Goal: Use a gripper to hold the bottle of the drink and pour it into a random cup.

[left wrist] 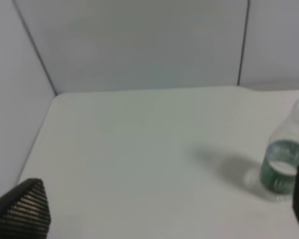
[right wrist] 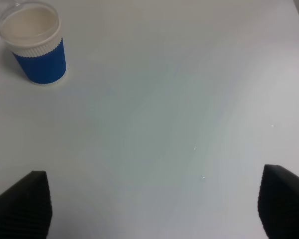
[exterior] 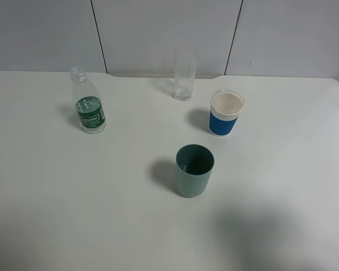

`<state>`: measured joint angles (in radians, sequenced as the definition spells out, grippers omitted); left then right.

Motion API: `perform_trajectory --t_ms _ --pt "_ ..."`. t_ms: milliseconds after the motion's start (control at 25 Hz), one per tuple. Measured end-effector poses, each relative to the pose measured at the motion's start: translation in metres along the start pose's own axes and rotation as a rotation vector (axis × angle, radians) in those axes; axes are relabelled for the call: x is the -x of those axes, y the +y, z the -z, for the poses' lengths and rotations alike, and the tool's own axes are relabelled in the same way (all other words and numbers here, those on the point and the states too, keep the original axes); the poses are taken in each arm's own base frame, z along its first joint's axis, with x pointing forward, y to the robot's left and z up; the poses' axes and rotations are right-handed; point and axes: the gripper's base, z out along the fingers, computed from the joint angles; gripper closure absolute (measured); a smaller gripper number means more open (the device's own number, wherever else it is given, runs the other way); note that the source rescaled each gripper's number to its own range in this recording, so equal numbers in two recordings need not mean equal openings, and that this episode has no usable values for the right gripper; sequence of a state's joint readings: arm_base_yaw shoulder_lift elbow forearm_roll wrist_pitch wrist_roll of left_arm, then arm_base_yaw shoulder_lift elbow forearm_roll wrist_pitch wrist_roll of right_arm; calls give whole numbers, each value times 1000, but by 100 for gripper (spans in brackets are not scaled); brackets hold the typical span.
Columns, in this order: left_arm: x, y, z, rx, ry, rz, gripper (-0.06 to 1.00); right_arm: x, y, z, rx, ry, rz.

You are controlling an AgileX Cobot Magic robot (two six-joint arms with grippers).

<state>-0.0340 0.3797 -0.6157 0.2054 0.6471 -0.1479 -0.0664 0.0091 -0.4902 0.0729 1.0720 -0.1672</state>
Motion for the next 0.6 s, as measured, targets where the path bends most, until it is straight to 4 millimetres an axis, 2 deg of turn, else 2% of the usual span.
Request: perform_trajectory --t_ms 240,600 --pt "-12 5 19 31 86 8 -5 0 0 0 0 0 0" --pt "-27 9 42 42 109 32 -5 0 0 0 0 0 0"
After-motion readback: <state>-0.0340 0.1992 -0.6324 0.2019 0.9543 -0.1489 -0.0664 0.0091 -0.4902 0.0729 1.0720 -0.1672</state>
